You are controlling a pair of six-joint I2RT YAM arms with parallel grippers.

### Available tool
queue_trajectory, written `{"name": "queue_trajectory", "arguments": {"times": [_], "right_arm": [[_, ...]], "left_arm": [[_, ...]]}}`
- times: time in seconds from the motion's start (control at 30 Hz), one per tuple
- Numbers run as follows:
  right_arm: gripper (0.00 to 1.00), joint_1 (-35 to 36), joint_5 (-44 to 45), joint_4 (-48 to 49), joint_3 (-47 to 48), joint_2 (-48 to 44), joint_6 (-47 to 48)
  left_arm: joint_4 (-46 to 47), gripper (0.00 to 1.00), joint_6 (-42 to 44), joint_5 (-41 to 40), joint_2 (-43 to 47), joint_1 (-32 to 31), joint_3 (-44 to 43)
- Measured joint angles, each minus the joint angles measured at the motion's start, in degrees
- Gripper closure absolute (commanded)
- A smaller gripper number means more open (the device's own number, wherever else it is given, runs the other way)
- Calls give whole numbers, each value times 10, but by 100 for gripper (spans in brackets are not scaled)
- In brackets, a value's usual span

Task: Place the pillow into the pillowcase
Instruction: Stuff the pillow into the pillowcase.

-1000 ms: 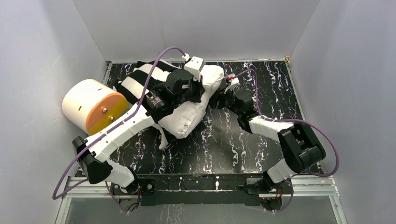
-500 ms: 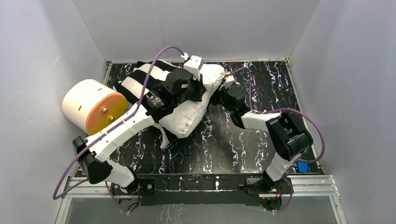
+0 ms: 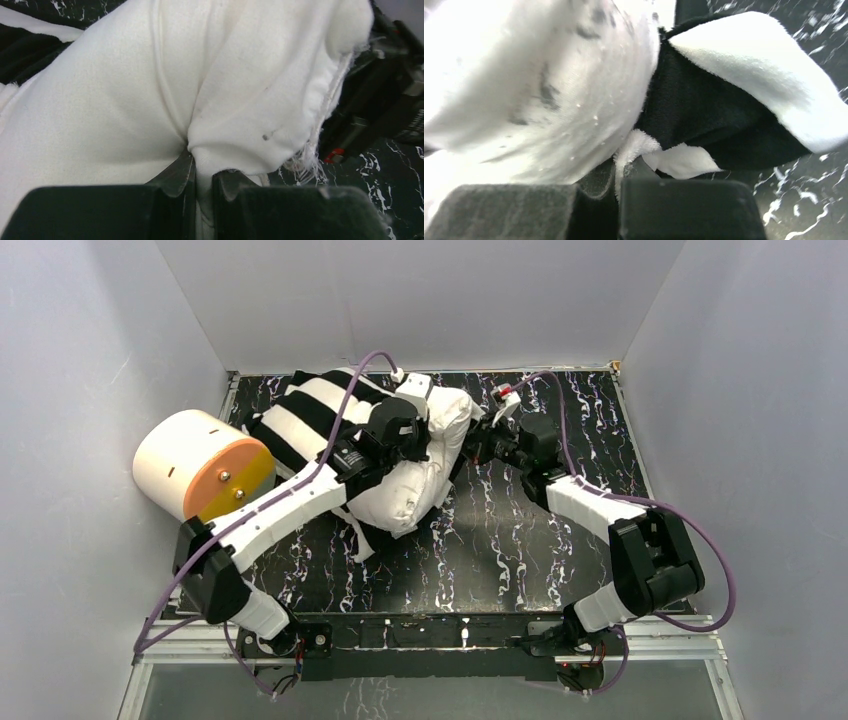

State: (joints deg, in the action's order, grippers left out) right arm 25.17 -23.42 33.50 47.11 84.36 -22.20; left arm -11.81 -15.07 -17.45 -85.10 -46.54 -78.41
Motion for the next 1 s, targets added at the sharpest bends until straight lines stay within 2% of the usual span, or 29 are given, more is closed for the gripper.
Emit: {"name": "queue_trajectory", "arguments": {"times": [0.2,0.67,0.83,1.0], "right_arm": [[100,-32,-85,-36,-14,3,-57],[100,-95,-103,-21,-69,-69,-216],[100,-108,-92,-24,-68,-110,-224],[100,-110,-70,-90,-41,-129,-186]], "left_arm": [[52,100,-10,19,-68,21,32],[184,100,-38,80,-154,43,72],[234,100,-43,102,-173,45,72],[269,100,-49,143,-191,59,72]]}}
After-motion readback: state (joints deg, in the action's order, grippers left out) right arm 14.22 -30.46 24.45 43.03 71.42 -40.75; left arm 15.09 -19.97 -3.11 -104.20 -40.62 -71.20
